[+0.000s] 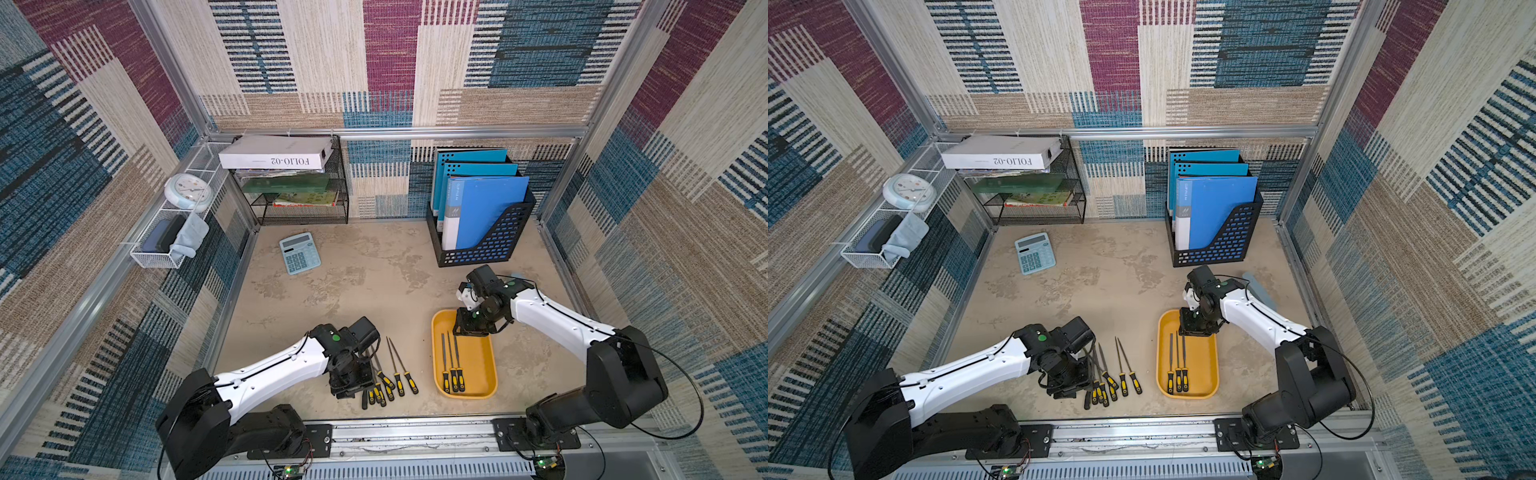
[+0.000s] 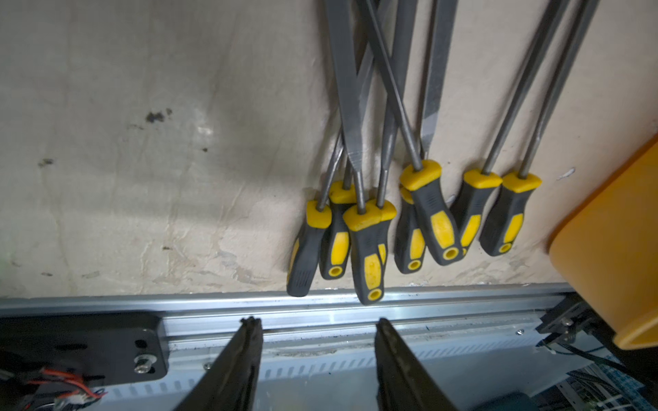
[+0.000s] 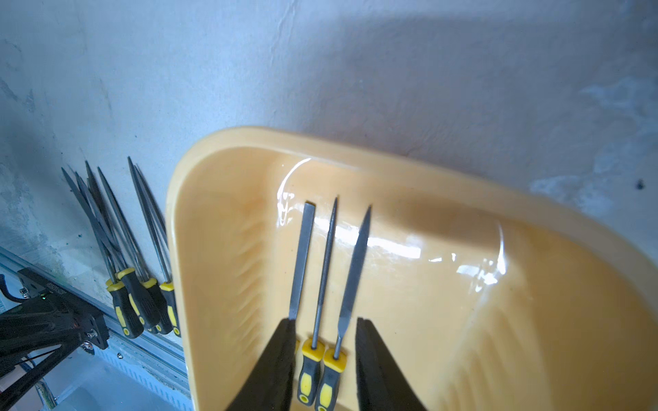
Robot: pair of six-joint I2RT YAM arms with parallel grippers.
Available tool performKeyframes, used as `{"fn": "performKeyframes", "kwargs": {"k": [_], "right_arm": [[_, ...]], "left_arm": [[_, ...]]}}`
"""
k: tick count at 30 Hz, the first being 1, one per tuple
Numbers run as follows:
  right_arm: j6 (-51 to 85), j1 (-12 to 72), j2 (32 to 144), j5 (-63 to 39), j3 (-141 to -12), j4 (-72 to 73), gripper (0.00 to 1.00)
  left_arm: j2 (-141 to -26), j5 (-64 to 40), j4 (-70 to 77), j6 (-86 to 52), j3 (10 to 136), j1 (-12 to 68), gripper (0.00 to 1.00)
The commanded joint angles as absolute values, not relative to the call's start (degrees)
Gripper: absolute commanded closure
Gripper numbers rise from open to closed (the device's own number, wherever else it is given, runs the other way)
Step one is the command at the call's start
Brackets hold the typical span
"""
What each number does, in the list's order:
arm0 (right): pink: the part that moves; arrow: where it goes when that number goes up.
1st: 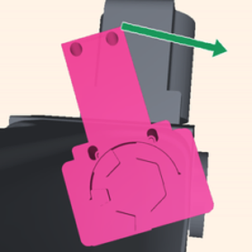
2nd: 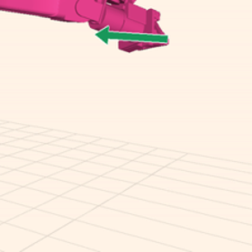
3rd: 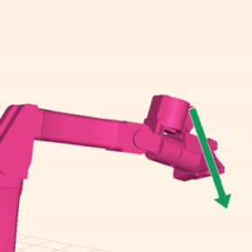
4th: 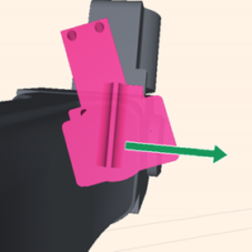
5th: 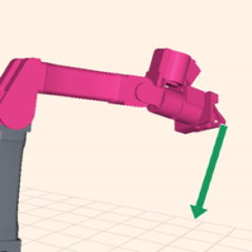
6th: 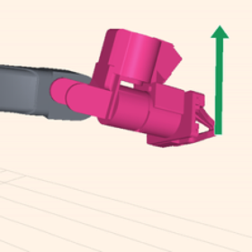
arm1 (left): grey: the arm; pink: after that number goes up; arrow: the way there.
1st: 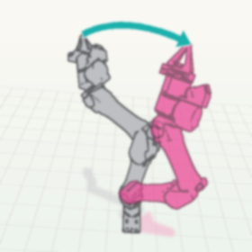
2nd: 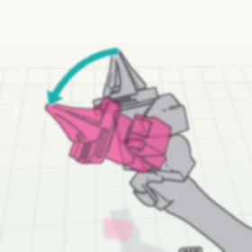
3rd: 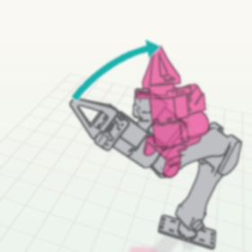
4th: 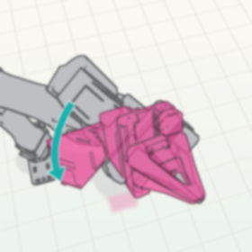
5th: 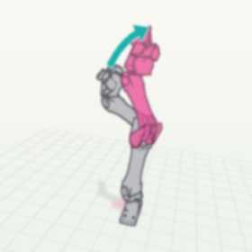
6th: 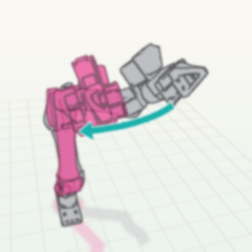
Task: Put the file tool into the storage box
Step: Pick up the file tool from the center of the board.
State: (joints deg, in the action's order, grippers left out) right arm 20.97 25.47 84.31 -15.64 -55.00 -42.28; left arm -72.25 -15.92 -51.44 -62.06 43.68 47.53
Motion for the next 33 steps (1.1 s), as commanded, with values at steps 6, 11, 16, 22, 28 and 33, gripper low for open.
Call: {"fn": "performKeyframes", "kwargs": {"k": [6, 11, 16, 22, 28, 33], "right_arm": [[19.08, 25.55, 83.34, -15.64, -54.85, -44.19, 0.67], [18.14, 25.56, 82.79, -15.94, -54.58, -44.2, 0.68], [17.02, 25.58, 82.72, -16.22, -54.28, -44.16, 0.69], [15.87, 25.58, 82.56, -16.3, -54.05, -44.06, 0.7], [14.68, 25.58, 82.58, -16.22, -53.79, -44.21, 0.7], [14.25, 25.58, 82.45, -16.22, -53.7, -44.12, 0.71]], "left_arm": [[-80.17, -14.16, -51.92, -69.0, 47.71, 51.47, 0.48], [-83.74, -12.56, -51.9, -69.87, 50.68, 52.48, 0.52], [-87.47, -12.49, -51.62, -69.78, 52.04, 53.34, 0.59], [-90.07, -11.9, -51.58, -69.79, 52.78, 53.66, 0.64], [-91.51, -11.68, -51.57, -69.48, 52.98, 53.61, 0.71], [-92.08, -11.65, -51.54, -69.01, 52.31, 53.62, 0.76]]}}
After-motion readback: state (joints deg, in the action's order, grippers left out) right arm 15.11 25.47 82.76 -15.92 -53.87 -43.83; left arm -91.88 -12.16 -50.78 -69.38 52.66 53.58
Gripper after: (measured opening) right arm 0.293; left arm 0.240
